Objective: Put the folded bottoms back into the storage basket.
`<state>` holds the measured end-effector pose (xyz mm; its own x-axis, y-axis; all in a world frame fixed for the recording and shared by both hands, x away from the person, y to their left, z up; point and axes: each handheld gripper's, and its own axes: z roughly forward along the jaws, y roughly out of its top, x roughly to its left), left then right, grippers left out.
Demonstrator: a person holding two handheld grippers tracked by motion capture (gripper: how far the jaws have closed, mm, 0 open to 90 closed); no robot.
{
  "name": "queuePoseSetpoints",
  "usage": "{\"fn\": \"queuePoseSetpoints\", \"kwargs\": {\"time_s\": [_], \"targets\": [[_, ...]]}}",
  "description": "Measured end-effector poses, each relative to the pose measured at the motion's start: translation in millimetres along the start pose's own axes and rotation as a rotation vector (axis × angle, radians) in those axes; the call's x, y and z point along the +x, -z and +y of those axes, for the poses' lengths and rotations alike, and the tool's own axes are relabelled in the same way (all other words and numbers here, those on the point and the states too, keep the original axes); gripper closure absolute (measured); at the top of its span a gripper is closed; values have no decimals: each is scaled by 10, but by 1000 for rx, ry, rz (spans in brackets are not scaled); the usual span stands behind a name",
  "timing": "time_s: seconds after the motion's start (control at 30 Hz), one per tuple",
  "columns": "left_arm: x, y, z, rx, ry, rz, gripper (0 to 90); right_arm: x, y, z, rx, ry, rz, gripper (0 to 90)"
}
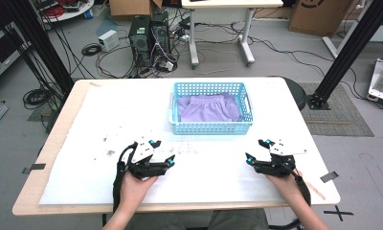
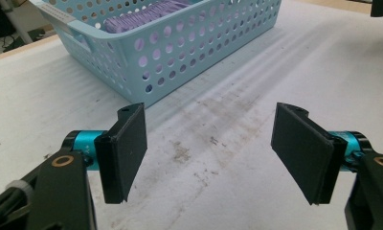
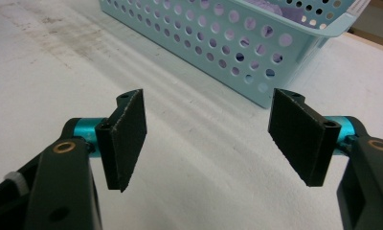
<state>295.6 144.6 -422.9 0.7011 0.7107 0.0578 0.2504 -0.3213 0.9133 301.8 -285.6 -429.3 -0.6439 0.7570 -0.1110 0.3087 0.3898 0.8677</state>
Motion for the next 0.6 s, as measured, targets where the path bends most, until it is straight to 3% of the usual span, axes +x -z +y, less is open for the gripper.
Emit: {"fn": "queuePoseSetpoints", "kwargs": {"time_s": [0.6], "targets": [[10,1,-7,8,3,7,283,-23,-17,-16,6,2,3,299]]}}
